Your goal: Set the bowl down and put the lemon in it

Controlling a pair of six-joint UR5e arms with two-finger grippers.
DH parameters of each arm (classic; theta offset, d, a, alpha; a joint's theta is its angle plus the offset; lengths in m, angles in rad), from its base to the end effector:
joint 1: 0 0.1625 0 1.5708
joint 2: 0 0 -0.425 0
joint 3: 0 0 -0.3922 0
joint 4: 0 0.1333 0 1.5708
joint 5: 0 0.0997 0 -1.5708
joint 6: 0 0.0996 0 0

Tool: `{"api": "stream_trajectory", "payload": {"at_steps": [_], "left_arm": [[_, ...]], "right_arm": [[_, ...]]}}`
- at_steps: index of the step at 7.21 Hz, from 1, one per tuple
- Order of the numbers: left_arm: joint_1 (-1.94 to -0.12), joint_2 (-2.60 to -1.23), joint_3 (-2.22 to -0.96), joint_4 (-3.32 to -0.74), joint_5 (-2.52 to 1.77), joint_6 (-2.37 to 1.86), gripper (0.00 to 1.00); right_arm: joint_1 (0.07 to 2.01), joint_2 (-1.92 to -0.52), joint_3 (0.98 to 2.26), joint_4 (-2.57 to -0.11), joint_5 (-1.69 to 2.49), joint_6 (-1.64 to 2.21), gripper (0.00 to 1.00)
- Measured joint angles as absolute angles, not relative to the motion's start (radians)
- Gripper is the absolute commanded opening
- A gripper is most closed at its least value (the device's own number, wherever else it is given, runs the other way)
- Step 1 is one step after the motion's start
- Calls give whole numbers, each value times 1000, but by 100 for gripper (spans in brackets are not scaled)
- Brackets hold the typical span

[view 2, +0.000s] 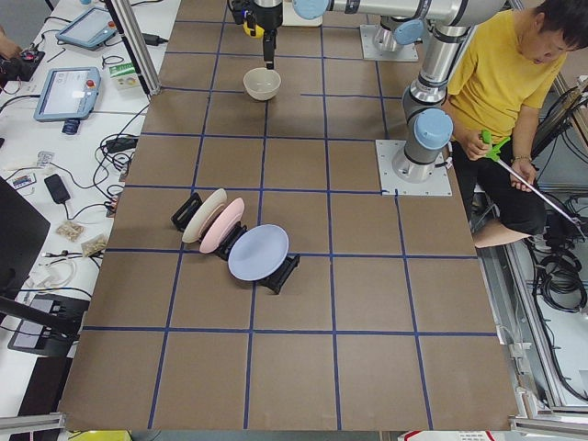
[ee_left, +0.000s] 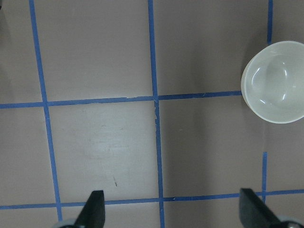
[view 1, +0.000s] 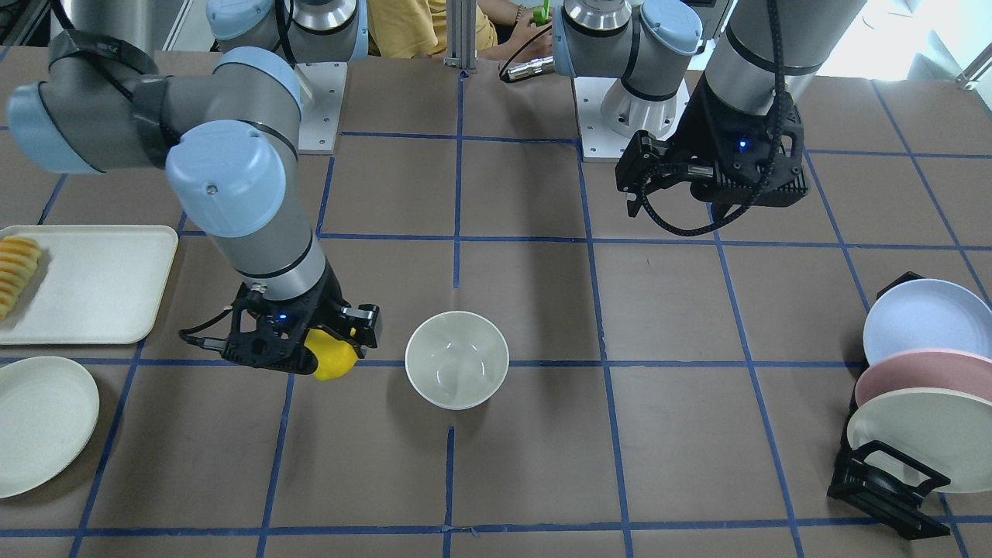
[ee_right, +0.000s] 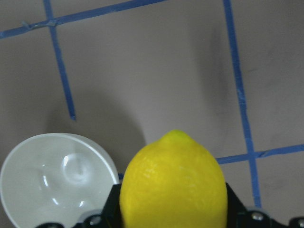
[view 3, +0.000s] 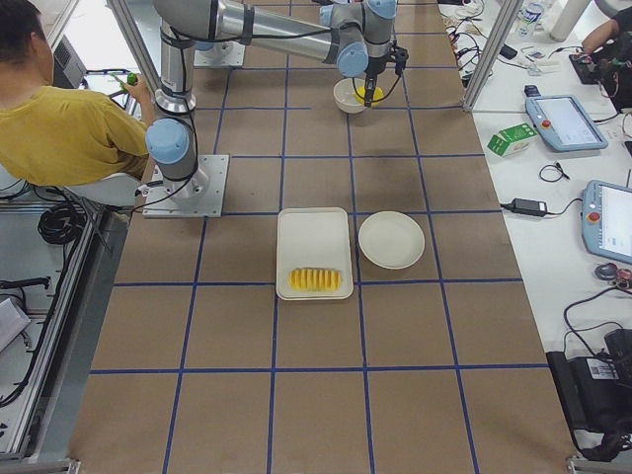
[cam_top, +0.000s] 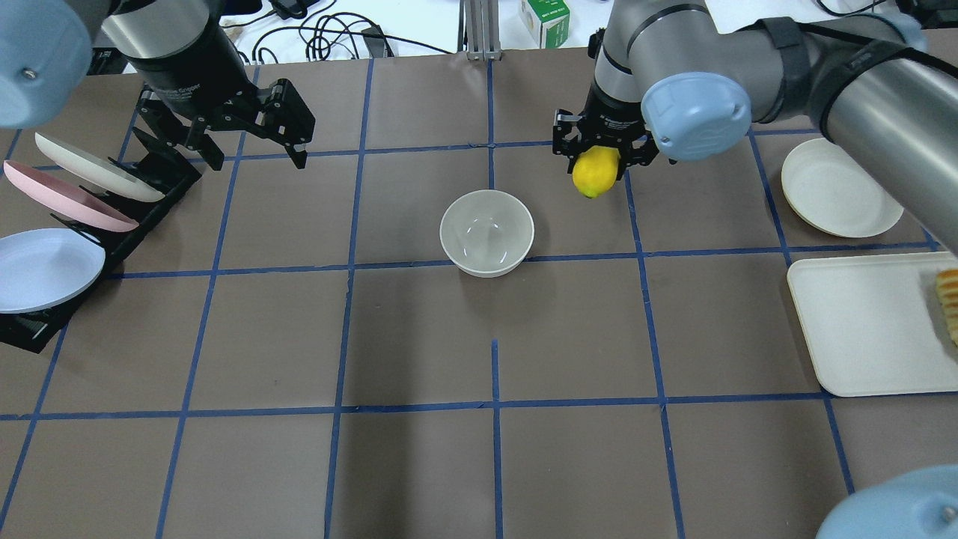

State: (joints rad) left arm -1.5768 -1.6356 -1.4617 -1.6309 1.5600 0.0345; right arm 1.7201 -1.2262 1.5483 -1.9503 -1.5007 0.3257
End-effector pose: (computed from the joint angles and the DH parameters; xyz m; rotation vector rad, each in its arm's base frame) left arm -0.1375 -0.5166 0.5028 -0.0633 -3.1298 -0.0245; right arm 0.2311 -0.5931 0.3449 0.2664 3.0478 -0.0601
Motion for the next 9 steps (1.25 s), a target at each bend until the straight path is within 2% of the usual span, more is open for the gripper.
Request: {"api": "stream_trajectory", "payload": {"at_steps": [5,9], "left_arm": [[-1581,-1633,-1468,-1637,1556,24,100],[-1579,-1631,-1460,-1637,1556,25,100]], "right_arm": [[1870,-1124,1548,-2076,-1443,395,0],[1884,-1054,1548,-2129,-1419,383,0]]}}
